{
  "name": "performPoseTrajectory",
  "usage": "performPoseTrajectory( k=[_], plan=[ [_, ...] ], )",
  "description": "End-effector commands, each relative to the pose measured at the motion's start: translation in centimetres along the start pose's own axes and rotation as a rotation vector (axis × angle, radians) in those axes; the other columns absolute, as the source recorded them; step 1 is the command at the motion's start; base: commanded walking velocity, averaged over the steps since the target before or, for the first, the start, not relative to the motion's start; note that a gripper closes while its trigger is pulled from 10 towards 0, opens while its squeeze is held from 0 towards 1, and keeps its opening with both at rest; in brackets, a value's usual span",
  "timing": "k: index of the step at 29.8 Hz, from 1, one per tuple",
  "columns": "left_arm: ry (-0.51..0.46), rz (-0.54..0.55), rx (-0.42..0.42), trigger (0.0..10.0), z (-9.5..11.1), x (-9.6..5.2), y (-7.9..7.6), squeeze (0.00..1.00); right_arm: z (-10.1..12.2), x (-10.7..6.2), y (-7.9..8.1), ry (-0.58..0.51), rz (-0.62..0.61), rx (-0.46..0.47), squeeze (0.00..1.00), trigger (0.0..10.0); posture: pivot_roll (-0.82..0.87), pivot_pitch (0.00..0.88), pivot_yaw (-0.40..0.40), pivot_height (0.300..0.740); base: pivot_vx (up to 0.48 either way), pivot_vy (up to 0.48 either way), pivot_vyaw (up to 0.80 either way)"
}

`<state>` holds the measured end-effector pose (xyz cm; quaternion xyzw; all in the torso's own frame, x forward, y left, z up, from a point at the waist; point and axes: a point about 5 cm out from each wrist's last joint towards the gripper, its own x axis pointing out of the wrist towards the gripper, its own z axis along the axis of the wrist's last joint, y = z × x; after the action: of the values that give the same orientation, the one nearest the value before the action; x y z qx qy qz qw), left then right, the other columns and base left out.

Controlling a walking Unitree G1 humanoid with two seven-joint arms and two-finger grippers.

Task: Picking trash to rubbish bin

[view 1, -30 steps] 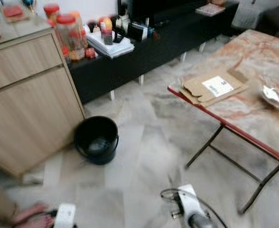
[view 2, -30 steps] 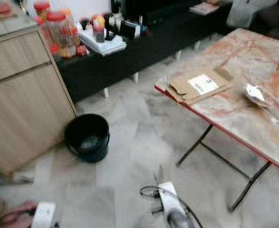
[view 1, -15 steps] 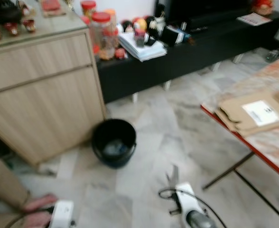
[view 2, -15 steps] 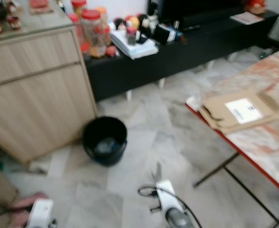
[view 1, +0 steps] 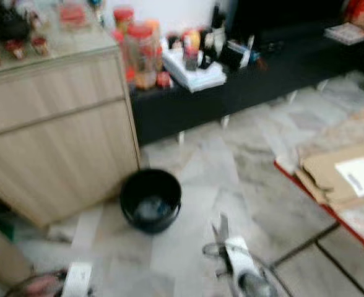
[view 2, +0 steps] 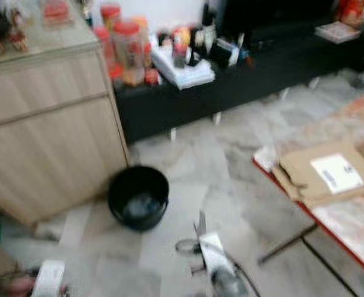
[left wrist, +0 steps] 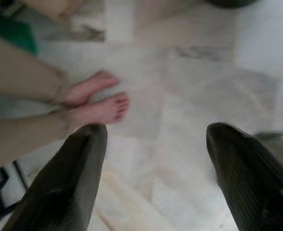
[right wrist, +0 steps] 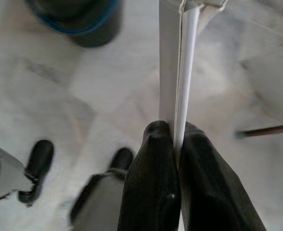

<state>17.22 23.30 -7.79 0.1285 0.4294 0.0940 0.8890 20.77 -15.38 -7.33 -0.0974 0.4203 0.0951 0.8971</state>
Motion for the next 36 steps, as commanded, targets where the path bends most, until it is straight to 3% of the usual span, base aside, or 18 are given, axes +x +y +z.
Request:
performPoseTrajectory(
  k=[1, 6, 9, 22, 33, 36],
  plan=[
    [0.028, 0.020, 0.006, 10.0, -0.84, -0.12, 0.92, 0.00, 0.28, 0.10, 0.54, -0.004, 0.016, -0.005, 0.00, 10.0, 0.16, 0.135, -0.037, 0.740, 0.375, 0.000, 0.00],
    [0.029, 0.023, 0.007, 10.0, -0.86, -0.11, 1.11, 0.00, 0.48, 0.12, 0.53, -0.013, 0.015, -0.033, 0.00, 10.0, 0.16, 0.127, -0.035, 0.740, 0.378, 0.000, 0.44],
    [0.029, 0.024, 0.008, 10.0, -0.84, -0.10, 1.13, 0.00, 0.47, 0.12, 0.57, -0.014, 0.017, -0.002, 0.00, 10.0, 0.16, 0.119, -0.035, 0.740, 0.375, 0.000, 0.56],
    [0.024, 0.023, 0.011, 10.0, -0.67, -0.05, 1.24, 0.00, 0.51, 0.13, 0.56, -0.014, 0.014, -0.015, 0.00, 10.0, 0.16, 0.102, -0.031, 0.740, 0.376, 0.000, 0.00],
    [0.019, 0.026, 0.010, 10.0, -0.55, -0.03, 1.20, 0.00, 0.61, 0.14, 0.57, -0.019, 0.023, -0.032, 0.00, 10.0, 0.17, 0.109, -0.035, 0.740, 0.358, 0.000, 0.80],
    [0.013, 0.025, 0.004, 10.0, -0.53, -0.04, 1.20, 0.00, 0.68, 0.15, 0.57, -0.024, 0.019, -0.015, 0.00, 10.0, 0.17, 0.109, -0.035, 0.740, 0.000, 0.000, 0.00]
  ],
)
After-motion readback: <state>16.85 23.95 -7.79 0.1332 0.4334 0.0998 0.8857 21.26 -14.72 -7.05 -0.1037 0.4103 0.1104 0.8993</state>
